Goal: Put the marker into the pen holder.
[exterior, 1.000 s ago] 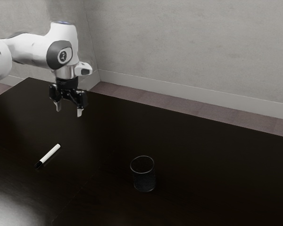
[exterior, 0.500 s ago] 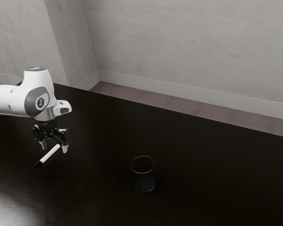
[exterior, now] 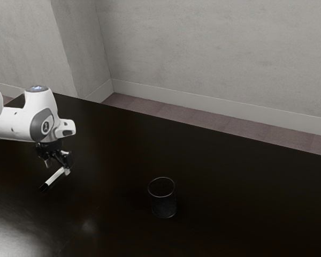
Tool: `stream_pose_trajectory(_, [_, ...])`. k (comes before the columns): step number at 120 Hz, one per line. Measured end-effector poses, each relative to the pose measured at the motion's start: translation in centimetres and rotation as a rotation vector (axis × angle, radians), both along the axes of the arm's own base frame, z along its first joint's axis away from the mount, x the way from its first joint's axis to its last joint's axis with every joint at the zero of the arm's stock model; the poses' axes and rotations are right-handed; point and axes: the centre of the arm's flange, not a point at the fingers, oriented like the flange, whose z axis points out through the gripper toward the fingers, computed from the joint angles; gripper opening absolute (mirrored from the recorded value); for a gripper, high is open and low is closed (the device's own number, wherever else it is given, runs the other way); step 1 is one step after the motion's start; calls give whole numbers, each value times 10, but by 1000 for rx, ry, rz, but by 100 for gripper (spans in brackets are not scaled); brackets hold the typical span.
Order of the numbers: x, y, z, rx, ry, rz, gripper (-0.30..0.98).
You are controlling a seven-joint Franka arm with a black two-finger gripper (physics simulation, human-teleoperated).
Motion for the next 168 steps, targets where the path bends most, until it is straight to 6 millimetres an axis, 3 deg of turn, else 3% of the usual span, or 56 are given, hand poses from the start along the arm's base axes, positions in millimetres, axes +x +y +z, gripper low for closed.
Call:
stream_pose_trajectory(16, [13,4,-13,0,-6,-37,60])
stream_pose_trajectory(46, [10,15,-29,-62,-23,-2,57])
stream_pose_trajectory(102, [10,27,-33,-67,-29,-49,46])
stream_pose_trajectory(168, [29,38,-30,-47,-50,-77,35])
